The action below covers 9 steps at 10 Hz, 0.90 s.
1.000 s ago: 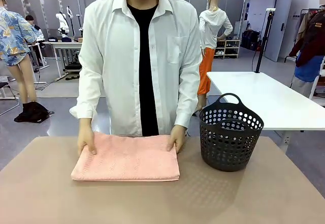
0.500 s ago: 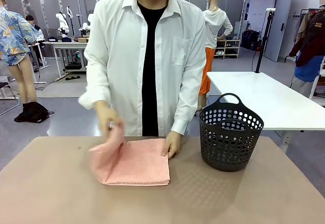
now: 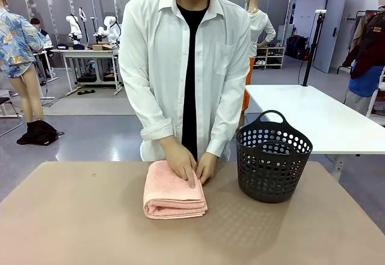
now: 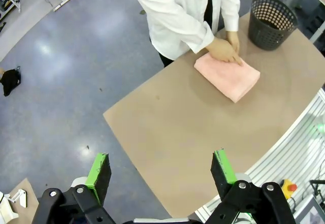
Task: Fold the towel.
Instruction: Pick up the 100 cm Hotel Towel and place it on the left side of the table.
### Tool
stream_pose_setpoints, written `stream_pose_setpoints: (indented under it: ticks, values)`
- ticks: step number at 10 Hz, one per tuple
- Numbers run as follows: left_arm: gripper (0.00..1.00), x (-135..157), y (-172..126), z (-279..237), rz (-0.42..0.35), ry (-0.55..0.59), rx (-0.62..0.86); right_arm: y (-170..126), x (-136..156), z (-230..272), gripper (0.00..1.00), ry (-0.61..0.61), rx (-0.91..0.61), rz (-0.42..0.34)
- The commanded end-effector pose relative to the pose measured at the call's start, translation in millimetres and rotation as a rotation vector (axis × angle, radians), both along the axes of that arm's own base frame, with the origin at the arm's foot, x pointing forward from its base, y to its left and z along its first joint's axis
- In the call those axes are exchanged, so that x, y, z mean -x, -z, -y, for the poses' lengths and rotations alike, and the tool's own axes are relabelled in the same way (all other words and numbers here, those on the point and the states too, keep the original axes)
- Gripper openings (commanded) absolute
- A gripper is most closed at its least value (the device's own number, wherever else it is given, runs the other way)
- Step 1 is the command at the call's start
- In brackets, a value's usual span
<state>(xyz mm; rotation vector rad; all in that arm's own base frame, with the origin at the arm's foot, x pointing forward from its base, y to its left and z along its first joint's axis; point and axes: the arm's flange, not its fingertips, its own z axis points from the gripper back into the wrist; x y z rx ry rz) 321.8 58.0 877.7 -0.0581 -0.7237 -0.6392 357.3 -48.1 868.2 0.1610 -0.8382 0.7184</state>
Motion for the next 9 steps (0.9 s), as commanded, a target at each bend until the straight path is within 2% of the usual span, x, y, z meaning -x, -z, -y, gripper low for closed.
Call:
stream_pose_setpoints:
  ticks: [1,9]
  values:
    - [1.0,1.5,-3.9,-0.6,-0.013,0.001,-0.007,-1.6,1.0,1.0,1.0,-0.003,-0.013,-0.009]
    - [1.0,1.5,-3.9,-0.6,-0.013,0.001,-0.007,-1.6,1.0,1.0,1.0,-0.003,-0.013,-0.009]
